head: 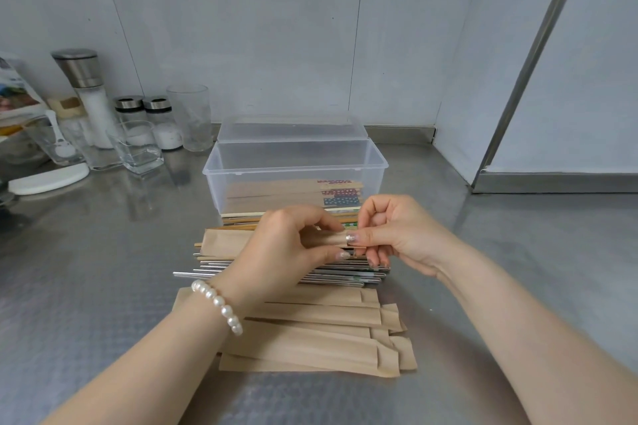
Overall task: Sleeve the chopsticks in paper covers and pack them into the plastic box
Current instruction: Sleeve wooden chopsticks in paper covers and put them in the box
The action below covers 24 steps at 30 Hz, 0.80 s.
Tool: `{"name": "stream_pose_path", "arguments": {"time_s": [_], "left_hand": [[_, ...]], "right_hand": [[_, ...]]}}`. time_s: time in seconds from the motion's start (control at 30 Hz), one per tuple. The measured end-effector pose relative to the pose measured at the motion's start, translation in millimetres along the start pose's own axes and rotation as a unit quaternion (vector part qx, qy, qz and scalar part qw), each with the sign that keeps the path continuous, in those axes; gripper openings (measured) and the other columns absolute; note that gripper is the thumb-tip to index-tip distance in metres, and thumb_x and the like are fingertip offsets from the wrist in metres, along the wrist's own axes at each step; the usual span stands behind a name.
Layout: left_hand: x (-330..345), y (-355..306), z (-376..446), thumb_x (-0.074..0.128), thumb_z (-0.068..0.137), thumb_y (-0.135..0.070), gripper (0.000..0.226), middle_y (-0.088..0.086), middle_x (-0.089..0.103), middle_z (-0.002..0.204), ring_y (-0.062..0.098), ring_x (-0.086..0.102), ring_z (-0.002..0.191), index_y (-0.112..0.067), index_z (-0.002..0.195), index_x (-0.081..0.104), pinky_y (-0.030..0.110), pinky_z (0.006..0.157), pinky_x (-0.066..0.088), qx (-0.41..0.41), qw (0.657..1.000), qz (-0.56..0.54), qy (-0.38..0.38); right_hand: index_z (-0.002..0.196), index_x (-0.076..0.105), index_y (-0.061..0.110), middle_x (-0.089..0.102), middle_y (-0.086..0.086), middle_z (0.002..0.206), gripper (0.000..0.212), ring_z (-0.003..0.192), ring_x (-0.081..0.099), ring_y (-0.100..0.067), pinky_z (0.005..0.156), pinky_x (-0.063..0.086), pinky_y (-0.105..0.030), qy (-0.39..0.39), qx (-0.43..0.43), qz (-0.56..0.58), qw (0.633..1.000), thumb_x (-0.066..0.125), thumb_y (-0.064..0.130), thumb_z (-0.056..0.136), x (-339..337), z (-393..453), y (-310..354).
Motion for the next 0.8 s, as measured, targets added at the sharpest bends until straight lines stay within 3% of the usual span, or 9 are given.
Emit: {"name": "stream_pose_path", "arguments": {"time_s": [0.1, 0.2, 0.33, 0.4, 0.47, 0.57, 0.67, 0.8], "left_hand": [[1, 1, 0, 0.081, 0.064, -0.018, 0.022, -0.008, 0.068, 0.079, 0.005, 0.062, 0.077, -0.019, 0.082, 0.069, 0.021, 0.075, 0.049, -0.006, 1.0, 0.001, 0.002], [-3, 4, 2, 0.081, 0.064, -0.017, 0.021, -0.018, 0.064, 0.072, 0.0, 0.06, 0.076, -0.018, 0.082, 0.07, 0.012, 0.07, 0.046, -0.017, 1.0, 0.021, -0.011], [-16, 13, 5, 0.08, 0.065, -0.015, 0.023, -0.022, 0.062, 0.07, -0.005, 0.06, 0.073, -0.029, 0.074, 0.064, 0.002, 0.066, 0.04, -0.043, 0.997, 0.038, -0.046], [-22, 17, 6, 0.08, 0.066, -0.014, 0.025, -0.021, 0.062, 0.07, -0.006, 0.06, 0.069, -0.03, 0.073, 0.062, -0.001, 0.064, 0.039, -0.057, 0.995, 0.049, -0.06], [-27, 20, 7, 0.079, 0.066, -0.014, 0.022, -0.019, 0.061, 0.069, -0.006, 0.059, 0.067, -0.028, 0.074, 0.064, -0.002, 0.063, 0.037, -0.067, 0.994, 0.056, -0.072], [-30, 22, 7, 0.079, 0.067, -0.013, 0.018, -0.018, 0.061, 0.069, -0.001, 0.058, 0.068, -0.023, 0.075, 0.067, 0.0, 0.062, 0.038, -0.079, 0.992, 0.057, -0.082], [-29, 23, 7, 0.079, 0.067, -0.013, 0.021, -0.018, 0.062, 0.071, 0.002, 0.059, 0.071, -0.027, 0.074, 0.064, 0.002, 0.063, 0.04, -0.08, 0.992, 0.064, -0.077], [-25, 22, 7, 0.078, 0.067, -0.012, 0.017, -0.018, 0.061, 0.07, 0.011, 0.061, 0.072, -0.02, 0.078, 0.068, 0.016, 0.07, 0.046, -0.078, 0.992, 0.073, -0.064]], "right_hand": [[0.068, 0.052, 0.005, 0.062, -0.01, 0.051, 0.022, 0.035, 0.053, -0.014, 0.032, 0.038, -0.018, 0.001, 0.002, -0.016, 1.0, 0.065, -0.011, 0.076, -1, 0, -1], [0.067, 0.053, 0.004, 0.063, -0.009, 0.051, 0.021, 0.037, 0.055, -0.015, 0.034, 0.041, -0.019, -0.023, -0.004, -0.019, 1.0, 0.063, -0.012, 0.077, -8, -1, 2], [0.068, 0.054, 0.007, 0.063, -0.005, 0.052, 0.021, 0.04, 0.054, -0.011, 0.037, 0.041, -0.019, -0.194, -0.058, -0.023, 0.979, 0.062, -0.009, 0.078, -46, 2, 6], [0.069, 0.056, 0.012, 0.062, -0.004, 0.057, 0.022, 0.041, 0.052, -0.004, 0.039, 0.04, -0.017, -0.276, -0.076, -0.085, 0.955, 0.063, -0.005, 0.08, -66, 6, 1], [0.067, 0.059, 0.02, 0.06, -0.001, 0.061, 0.026, 0.046, 0.052, 0.0, 0.044, 0.041, -0.016, -0.307, -0.083, -0.163, 0.934, 0.065, -0.001, 0.08, -76, 11, -8], [0.072, 0.068, 0.021, 0.06, 0.0, 0.069, 0.018, 0.062, 0.05, -0.009, 0.064, 0.04, -0.023, -0.276, -0.087, -0.262, 0.921, 0.068, 0.005, 0.08, -75, 23, -20], [0.086, 0.073, 0.015, 0.057, 0.001, 0.078, 0.007, 0.068, 0.047, -0.011, 0.069, 0.038, -0.028, -0.203, -0.07, -0.358, 0.909, 0.067, 0.014, 0.083, -62, 31, -27], [0.07, 0.064, 0.025, 0.051, 0.003, 0.075, 0.012, 0.075, 0.049, -0.017, 0.071, 0.041, -0.031, -0.162, -0.025, -0.42, 0.892, 0.071, 0.022, 0.08, -55, 34, -32]]}}
Point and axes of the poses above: each hand's wrist, its own z-axis towards the middle knuckle, its own x-axis out of the palm, y = z × x, the point moved 4 cm from there along z, towards the middle knuckle
